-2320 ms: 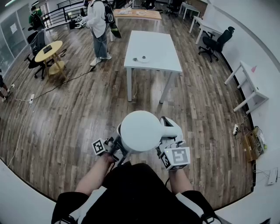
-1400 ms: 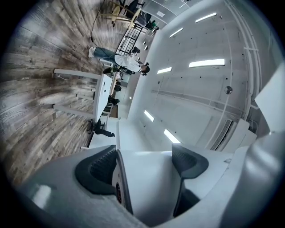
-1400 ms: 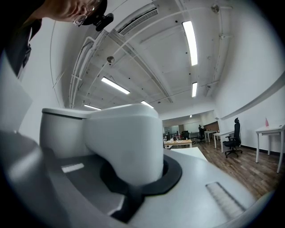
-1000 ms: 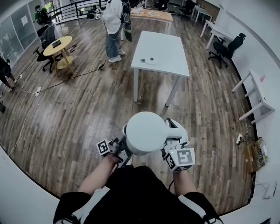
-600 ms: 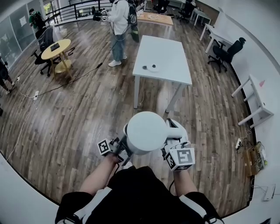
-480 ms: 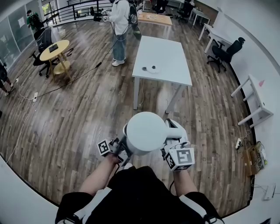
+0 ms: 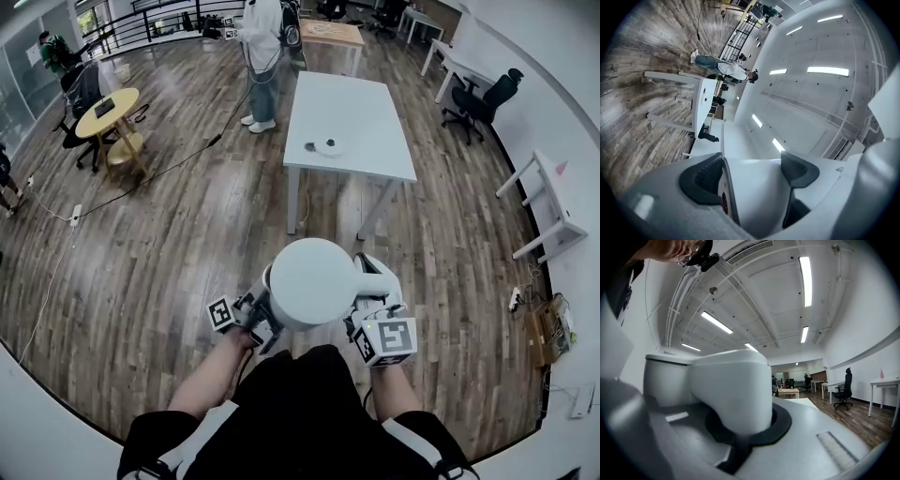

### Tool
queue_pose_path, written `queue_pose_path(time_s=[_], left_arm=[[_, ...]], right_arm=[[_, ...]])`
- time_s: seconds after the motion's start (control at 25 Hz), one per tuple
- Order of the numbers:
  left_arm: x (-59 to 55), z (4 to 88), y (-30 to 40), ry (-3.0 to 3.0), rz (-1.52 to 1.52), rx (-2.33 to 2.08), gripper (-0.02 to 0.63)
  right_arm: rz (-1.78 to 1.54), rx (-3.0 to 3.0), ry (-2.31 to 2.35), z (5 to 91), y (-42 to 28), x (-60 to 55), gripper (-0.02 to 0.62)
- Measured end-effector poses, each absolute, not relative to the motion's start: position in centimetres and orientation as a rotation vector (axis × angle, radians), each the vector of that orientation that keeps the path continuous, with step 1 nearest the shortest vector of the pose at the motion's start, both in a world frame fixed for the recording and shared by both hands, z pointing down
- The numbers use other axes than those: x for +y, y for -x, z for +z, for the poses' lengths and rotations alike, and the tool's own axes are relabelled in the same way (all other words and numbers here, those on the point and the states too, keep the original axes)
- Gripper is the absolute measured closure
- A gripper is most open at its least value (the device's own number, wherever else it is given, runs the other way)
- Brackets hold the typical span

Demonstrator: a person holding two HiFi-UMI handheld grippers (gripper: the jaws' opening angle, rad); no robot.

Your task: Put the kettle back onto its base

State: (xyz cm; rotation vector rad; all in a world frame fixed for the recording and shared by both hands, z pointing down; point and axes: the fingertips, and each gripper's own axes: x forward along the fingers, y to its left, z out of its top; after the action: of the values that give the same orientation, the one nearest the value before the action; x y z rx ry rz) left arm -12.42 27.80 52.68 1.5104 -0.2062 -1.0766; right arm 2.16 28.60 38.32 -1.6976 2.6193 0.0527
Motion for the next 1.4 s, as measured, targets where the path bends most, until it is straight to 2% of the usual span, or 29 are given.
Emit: queue_pose_path(time_s=[0.8, 1.4], left_arm=[[17.0, 53.3, 9.0, -1.483, -1.119, -0.278, 0.212], [7.8, 52.8, 2.9, -1.506, -1.124, -0.267, 0.212]], right_arm=[[-0.019, 2.694, 1.615, 39.3, -5.7, 16.3, 0.589], [0.016, 2.681, 1.608, 38.7, -11.9, 7.5, 0.589]])
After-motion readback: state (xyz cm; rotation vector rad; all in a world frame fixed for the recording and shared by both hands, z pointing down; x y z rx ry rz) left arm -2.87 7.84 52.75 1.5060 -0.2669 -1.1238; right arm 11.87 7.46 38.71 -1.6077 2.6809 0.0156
